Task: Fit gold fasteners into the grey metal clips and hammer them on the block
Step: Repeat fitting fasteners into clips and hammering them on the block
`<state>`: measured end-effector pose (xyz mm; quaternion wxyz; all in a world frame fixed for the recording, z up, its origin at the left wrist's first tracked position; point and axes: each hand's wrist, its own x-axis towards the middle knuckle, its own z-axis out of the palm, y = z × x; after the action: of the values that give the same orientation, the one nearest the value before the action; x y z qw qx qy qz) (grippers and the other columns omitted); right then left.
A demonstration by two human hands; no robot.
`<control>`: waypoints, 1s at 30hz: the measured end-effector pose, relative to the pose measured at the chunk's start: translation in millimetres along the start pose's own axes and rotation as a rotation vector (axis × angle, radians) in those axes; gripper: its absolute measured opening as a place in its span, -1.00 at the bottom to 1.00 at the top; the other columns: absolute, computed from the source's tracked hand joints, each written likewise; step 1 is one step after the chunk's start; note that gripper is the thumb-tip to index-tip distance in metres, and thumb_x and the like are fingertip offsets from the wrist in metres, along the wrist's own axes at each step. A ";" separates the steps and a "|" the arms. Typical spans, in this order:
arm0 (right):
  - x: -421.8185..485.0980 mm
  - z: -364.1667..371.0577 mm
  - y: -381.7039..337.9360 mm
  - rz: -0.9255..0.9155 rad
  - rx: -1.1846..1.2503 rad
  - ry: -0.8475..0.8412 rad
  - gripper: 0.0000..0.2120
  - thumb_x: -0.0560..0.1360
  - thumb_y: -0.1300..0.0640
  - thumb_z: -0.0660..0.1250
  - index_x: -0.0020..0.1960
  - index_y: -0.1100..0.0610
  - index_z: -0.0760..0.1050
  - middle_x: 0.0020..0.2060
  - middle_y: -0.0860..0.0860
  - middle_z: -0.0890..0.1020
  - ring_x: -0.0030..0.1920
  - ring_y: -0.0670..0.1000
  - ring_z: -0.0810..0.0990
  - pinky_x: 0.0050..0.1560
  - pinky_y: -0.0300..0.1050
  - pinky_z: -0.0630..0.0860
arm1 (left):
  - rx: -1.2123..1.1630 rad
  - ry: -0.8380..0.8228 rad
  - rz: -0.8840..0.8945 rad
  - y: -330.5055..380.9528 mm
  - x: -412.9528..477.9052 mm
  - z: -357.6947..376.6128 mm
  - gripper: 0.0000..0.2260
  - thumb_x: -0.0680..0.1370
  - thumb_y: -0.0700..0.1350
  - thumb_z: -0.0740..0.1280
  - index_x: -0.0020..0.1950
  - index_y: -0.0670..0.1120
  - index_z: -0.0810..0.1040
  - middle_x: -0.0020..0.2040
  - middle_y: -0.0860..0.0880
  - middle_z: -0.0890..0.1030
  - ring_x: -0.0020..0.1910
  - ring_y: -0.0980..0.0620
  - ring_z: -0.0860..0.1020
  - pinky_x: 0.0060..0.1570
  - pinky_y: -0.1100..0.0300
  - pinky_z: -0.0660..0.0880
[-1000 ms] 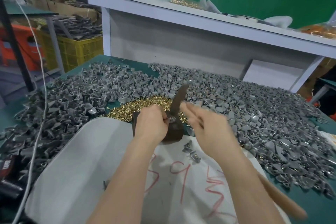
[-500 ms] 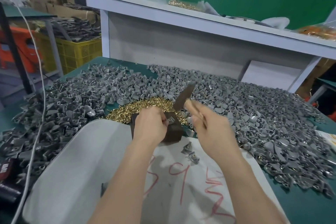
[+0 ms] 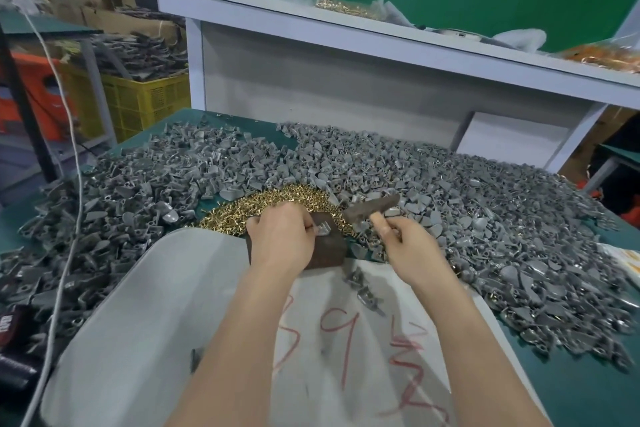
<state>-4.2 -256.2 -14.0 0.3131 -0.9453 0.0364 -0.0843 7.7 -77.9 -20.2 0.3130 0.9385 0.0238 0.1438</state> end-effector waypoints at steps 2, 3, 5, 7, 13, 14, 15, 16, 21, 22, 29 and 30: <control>1.4 5.1 5.1 0.053 -0.059 -0.038 -0.64 0.60 -0.15 0.09 0.11 0.06 0.51 -0.19 -0.04 0.57 -0.13 0.04 0.52 -0.15 -0.08 0.42 | 0.008 0.002 -0.015 0.1 0.4 0.1 -0.90 0.54 -0.09 0.34 -0.10 0.05 0.65 -0.06 0.05 0.63 0.03 -0.05 0.50 0.00 0.07 0.16; 1.2 7.0 6.3 0.074 -0.084 -0.049 -0.64 0.60 -0.15 0.10 0.17 0.06 0.49 -0.10 -0.01 0.59 -0.08 0.05 0.53 -0.09 -0.06 0.45 | 0.006 -0.003 -0.020 -0.1 0.6 0.1 -0.90 0.54 -0.08 0.34 -0.10 0.05 0.65 -0.05 0.05 0.63 0.03 -0.05 0.50 0.01 0.06 0.17; 0.1 8.3 6.3 0.080 -0.148 -0.017 -0.63 0.58 -0.14 0.13 0.25 0.05 0.46 0.03 0.04 0.57 0.02 0.07 0.52 0.03 -0.01 0.48 | -0.010 -0.020 -0.022 0.3 1.2 -0.3 -0.90 0.55 -0.05 0.34 -0.08 0.06 0.66 -0.04 0.05 0.62 0.05 -0.05 0.50 0.08 0.04 0.21; -2.9 7.9 0.4 0.004 -0.194 0.118 -0.66 0.57 -0.08 0.19 0.28 0.03 0.46 0.09 0.04 0.52 0.11 0.07 0.46 0.13 -0.01 0.42 | -0.055 -0.026 -0.003 1.8 0.8 -1.2 -0.91 0.55 -0.04 0.34 -0.08 0.07 0.65 -0.02 0.05 0.61 0.06 -0.06 0.50 0.11 0.04 0.25; 5.7 12.4 -45.6 -0.241 0.140 -0.050 -0.88 0.53 0.09 0.31 0.06 -0.01 0.57 -0.14 -0.14 0.61 -0.12 -0.11 0.57 0.01 -0.16 0.52 | -0.273 -0.025 0.144 9.7 -1.0 -3.7 -0.88 0.53 -0.12 0.34 0.02 -0.05 0.65 0.04 -0.03 0.55 0.08 -0.08 0.52 0.14 0.00 0.43; 13.5 10.7 -49.1 -0.217 0.184 -0.003 -0.92 0.53 0.12 0.31 -0.03 -0.01 0.57 -0.15 -0.14 0.62 -0.14 -0.14 0.58 -0.03 -0.19 0.53 | -0.324 0.002 0.113 9.0 -0.3 -5.7 -0.86 0.54 -0.10 0.34 0.07 -0.04 0.64 0.08 -0.01 0.54 0.10 -0.05 0.52 0.17 0.03 0.42; 22.8 5.9 -50.4 -0.172 0.243 0.088 -0.92 0.54 0.13 0.30 -0.06 -0.02 0.56 -0.15 -0.13 0.63 -0.18 -0.17 0.57 -0.09 -0.26 0.52 | -0.389 0.050 0.066 8.2 0.5 -7.8 -0.84 0.55 -0.09 0.33 0.10 -0.03 0.62 0.11 0.01 0.53 0.10 0.00 0.52 0.17 0.10 0.41; 34.5 -0.4 -50.4 -0.109 0.305 0.199 -0.92 0.54 0.12 0.29 -0.01 -0.01 0.55 -0.12 -0.10 0.63 -0.20 -0.19 0.55 -0.16 -0.33 0.50 | -0.467 0.118 0.009 6.7 2.0 -10.2 -0.83 0.56 -0.10 0.32 0.11 -0.02 0.61 0.13 0.03 0.52 0.08 0.05 0.52 0.14 0.18 0.39; 76.7 1.4 -57.2 0.197 -0.004 0.251 -0.41 0.57 -0.06 0.21 0.52 -0.11 0.05 0.52 0.13 0.07 0.50 0.22 0.06 0.43 0.22 0.12 | -0.957 0.507 -0.328 -5.4 8.1 -21.6 -0.83 0.57 -0.19 0.25 -0.03 0.10 0.51 0.17 -0.03 0.51 -0.06 0.21 0.49 -0.08 0.42 0.36; 77.5 16.0 -66.4 0.105 -0.065 0.199 -0.43 0.57 -0.04 0.21 0.52 -0.12 0.06 0.52 0.11 0.07 0.51 0.20 0.04 0.44 0.18 0.08 | -1.058 0.553 -0.392 -8.9 9.9 -23.1 -0.78 0.56 -0.20 0.23 -0.06 0.14 0.49 0.18 -0.03 0.50 -0.08 0.23 0.49 -0.16 0.49 0.36; 69.1 117.4 -154.9 -0.548 -0.193 -0.319 -0.71 0.56 0.20 0.20 0.24 0.06 0.53 0.25 0.05 0.52 0.27 0.09 0.43 0.36 0.07 0.30 | -1.354 0.764 -0.567 -24.9 16.7 -25.9 -0.79 0.54 -0.28 0.20 0.00 0.04 0.46 0.23 -0.13 0.49 -0.09 0.21 0.51 -0.27 0.51 0.41; 71.7 125.6 -160.6 -0.555 -0.239 -0.358 -0.69 0.56 0.23 0.20 0.26 0.04 0.52 0.26 0.05 0.50 0.28 0.11 0.41 0.36 0.07 0.30 | -1.379 0.784 -0.584 -27.1 17.7 -26.3 -0.78 0.55 -0.28 0.20 -0.01 0.05 0.46 0.23 -0.13 0.49 -0.11 0.22 0.52 -0.29 0.51 0.41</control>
<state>91.7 -62.6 -7.3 0.1669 -0.9489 -0.2677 0.0055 18.4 -38.5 -11.8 0.8094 0.3756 0.2793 0.3546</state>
